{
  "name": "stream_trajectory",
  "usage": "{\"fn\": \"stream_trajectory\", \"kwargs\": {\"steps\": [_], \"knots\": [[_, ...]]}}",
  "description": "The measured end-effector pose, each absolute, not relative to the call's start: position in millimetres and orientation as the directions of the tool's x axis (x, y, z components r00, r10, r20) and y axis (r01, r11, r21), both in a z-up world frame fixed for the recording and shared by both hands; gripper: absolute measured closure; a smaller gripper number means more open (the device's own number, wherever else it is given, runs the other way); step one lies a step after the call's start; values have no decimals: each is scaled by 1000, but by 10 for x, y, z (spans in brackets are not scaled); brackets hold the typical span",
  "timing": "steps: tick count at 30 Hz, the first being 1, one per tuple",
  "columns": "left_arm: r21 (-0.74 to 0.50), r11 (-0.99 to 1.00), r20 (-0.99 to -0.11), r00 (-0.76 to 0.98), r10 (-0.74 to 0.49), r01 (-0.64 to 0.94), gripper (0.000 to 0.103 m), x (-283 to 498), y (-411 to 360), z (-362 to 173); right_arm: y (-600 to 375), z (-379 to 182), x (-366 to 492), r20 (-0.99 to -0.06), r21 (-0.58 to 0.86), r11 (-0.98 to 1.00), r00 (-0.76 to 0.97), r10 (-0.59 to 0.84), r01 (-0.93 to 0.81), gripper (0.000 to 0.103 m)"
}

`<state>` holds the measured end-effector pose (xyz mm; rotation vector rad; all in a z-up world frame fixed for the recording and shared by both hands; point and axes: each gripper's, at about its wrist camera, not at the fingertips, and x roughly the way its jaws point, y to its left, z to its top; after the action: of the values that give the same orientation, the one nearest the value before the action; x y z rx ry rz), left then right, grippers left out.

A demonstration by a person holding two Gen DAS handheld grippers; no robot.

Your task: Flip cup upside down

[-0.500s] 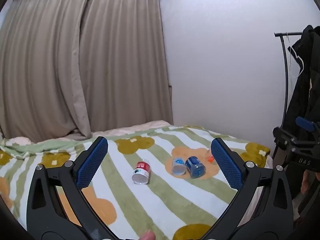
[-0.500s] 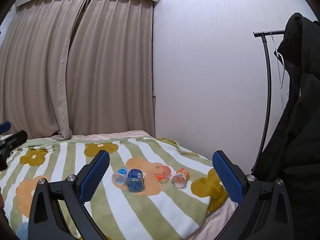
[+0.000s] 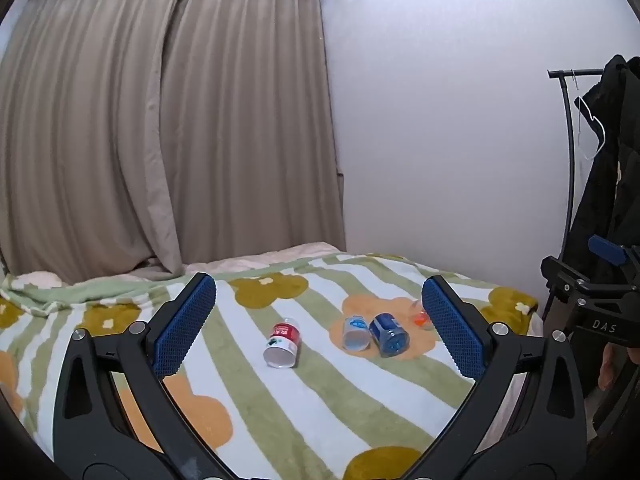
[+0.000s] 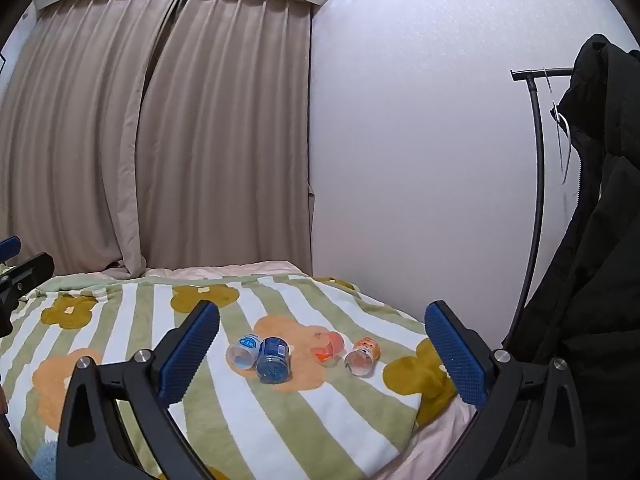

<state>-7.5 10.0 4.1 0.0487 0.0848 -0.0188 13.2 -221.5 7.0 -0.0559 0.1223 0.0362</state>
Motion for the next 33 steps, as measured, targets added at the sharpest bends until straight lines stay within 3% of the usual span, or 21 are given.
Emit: {"fn": "stream_trajectory", "kwargs": {"steps": [33], "knots": [[49,999,-89,996,-14,18,0,-44,-7,-5,-2227,72,133,-129,-40,999,991,26,-31,1]]}}
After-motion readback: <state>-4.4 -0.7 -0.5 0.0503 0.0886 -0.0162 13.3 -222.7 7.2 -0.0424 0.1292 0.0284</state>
